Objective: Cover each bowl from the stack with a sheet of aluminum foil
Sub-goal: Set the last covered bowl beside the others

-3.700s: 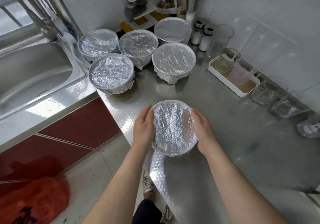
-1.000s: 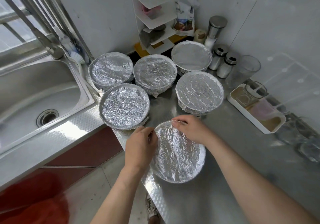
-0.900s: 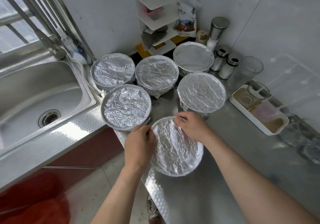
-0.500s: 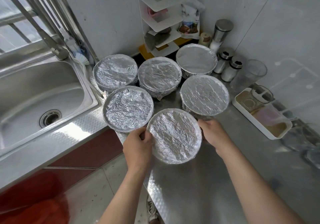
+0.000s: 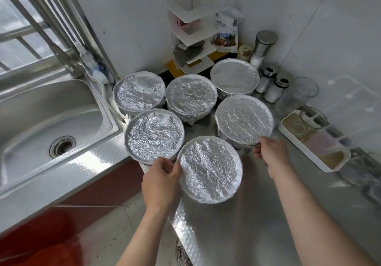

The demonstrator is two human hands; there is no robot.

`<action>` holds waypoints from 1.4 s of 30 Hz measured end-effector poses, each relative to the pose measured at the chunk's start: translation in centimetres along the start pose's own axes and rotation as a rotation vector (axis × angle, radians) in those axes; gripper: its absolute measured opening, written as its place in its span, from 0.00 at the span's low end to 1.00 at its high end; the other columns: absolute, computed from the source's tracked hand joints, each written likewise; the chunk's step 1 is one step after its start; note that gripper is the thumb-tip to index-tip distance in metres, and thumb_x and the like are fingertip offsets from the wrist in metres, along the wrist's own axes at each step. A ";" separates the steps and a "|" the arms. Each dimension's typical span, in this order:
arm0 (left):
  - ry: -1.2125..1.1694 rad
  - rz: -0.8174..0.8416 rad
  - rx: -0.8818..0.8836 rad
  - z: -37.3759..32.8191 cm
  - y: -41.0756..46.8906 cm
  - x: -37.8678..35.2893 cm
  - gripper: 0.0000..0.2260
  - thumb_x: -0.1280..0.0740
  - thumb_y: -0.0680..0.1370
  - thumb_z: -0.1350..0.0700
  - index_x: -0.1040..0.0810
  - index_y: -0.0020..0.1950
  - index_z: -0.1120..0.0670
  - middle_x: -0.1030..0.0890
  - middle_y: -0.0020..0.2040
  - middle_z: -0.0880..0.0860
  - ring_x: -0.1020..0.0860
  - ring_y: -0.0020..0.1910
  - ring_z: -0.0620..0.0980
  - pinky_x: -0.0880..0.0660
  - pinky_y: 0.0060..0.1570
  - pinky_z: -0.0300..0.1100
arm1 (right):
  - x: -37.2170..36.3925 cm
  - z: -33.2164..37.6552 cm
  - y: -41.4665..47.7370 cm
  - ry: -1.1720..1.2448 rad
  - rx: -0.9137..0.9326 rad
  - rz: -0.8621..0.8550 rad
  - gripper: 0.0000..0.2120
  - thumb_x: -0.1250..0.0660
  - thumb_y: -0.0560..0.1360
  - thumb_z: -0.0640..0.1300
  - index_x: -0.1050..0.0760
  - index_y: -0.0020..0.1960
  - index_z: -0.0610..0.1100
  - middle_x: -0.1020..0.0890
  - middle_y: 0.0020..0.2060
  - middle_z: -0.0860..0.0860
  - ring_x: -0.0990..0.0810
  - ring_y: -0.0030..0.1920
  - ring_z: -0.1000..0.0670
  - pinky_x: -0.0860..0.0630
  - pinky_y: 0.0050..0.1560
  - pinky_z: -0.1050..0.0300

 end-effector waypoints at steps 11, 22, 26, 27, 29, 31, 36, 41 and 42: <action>-0.124 0.026 -0.035 0.0 0.3 -0.1 0.07 0.29 0.75 0.54 0.22 0.38 0.51 0.20 0.35 0.47 0.24 0.35 0.42 0.31 0.33 0.27 | -2.3 0.1 -1.9 0.026 -0.002 0.107 0.14 0.40 0.80 0.41 0.26 0.37 0.38 0.22 0.30 0.45 0.26 0.27 0.50 0.30 0.24 0.66; -0.427 -0.286 0.128 4.2 2.5 2.7 0.09 0.35 0.78 0.54 0.24 0.58 0.54 0.24 0.36 0.51 0.26 0.37 0.51 0.28 0.47 0.50 | -0.8 -1.0 -5.1 -0.190 -0.047 0.351 0.11 0.38 0.80 0.46 0.22 0.45 0.42 0.23 0.34 0.48 0.26 0.31 0.52 0.27 0.31 0.61; -0.418 -0.208 0.055 3.9 2.6 2.0 0.04 0.37 0.76 0.51 0.24 0.43 0.45 0.22 0.36 0.55 0.22 0.36 0.60 0.22 0.45 0.59 | -1.7 -1.5 -6.5 -0.182 -0.006 0.332 0.10 0.39 0.80 0.43 0.20 0.45 0.43 0.22 0.35 0.49 0.25 0.34 0.52 0.24 0.32 0.59; -0.428 -0.180 0.051 4.1 2.7 1.8 0.04 0.37 0.75 0.50 0.23 0.43 0.43 0.21 0.36 0.54 0.21 0.38 0.60 0.22 0.46 0.60 | -1.7 -1.5 -6.6 -0.174 0.006 0.308 0.10 0.39 0.80 0.42 0.21 0.44 0.44 0.21 0.36 0.49 0.24 0.35 0.52 0.24 0.32 0.59; -0.460 -0.113 0.062 4.5 2.7 1.5 0.03 0.36 0.74 0.48 0.22 0.45 0.41 0.20 0.38 0.52 0.19 0.41 0.59 0.22 0.49 0.61 | -1.8 -1.6 -7.0 -0.153 0.019 0.283 0.11 0.39 0.80 0.40 0.21 0.43 0.42 0.18 0.39 0.45 0.22 0.37 0.50 0.23 0.34 0.58; -0.502 -0.055 0.089 4.9 2.6 1.5 0.08 0.32 0.74 0.47 0.21 0.53 0.42 0.19 0.41 0.51 0.19 0.42 0.54 0.22 0.53 0.60 | -1.9 -1.7 -7.4 -0.103 0.002 0.280 0.10 0.39 0.80 0.40 0.21 0.44 0.40 0.17 0.43 0.41 0.20 0.39 0.47 0.21 0.36 0.55; -0.653 0.071 0.133 4.7 -0.7 1.0 0.19 0.30 0.77 0.58 0.28 0.67 0.53 0.20 0.52 0.53 0.20 0.43 0.47 0.19 0.46 0.49 | -1.0 -1.6 -9.3 -0.009 0.025 0.191 0.12 0.41 0.81 0.46 0.25 0.40 0.48 0.22 0.40 0.53 0.24 0.43 0.51 0.21 0.48 0.46; -0.859 0.264 0.174 4.0 -5.0 -2.4 0.20 0.36 0.81 0.57 0.31 0.73 0.53 0.25 0.68 0.50 0.24 0.64 0.47 0.26 0.63 0.48 | -3.5 -6.1 -12.1 0.474 -0.274 0.302 0.12 0.40 0.81 0.52 0.24 0.59 0.49 0.19 0.55 0.51 0.22 0.54 0.48 0.25 0.51 0.45; -0.882 0.271 0.156 3.4 -5.3 -2.7 0.18 0.37 0.81 0.58 0.30 0.72 0.53 0.23 0.66 0.49 0.23 0.63 0.47 0.27 0.64 0.49 | -4.3 -7.0 -12.5 0.569 -0.328 0.321 0.13 0.39 0.80 0.52 0.24 0.60 0.48 0.19 0.56 0.48 0.21 0.55 0.46 0.23 0.50 0.46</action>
Point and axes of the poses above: each hand's wrist, its own y-axis towards the middle knuckle, its own x-axis out of the back of the hand, z = x × y, the point moved 5 cm from there along y, towards the middle knuckle
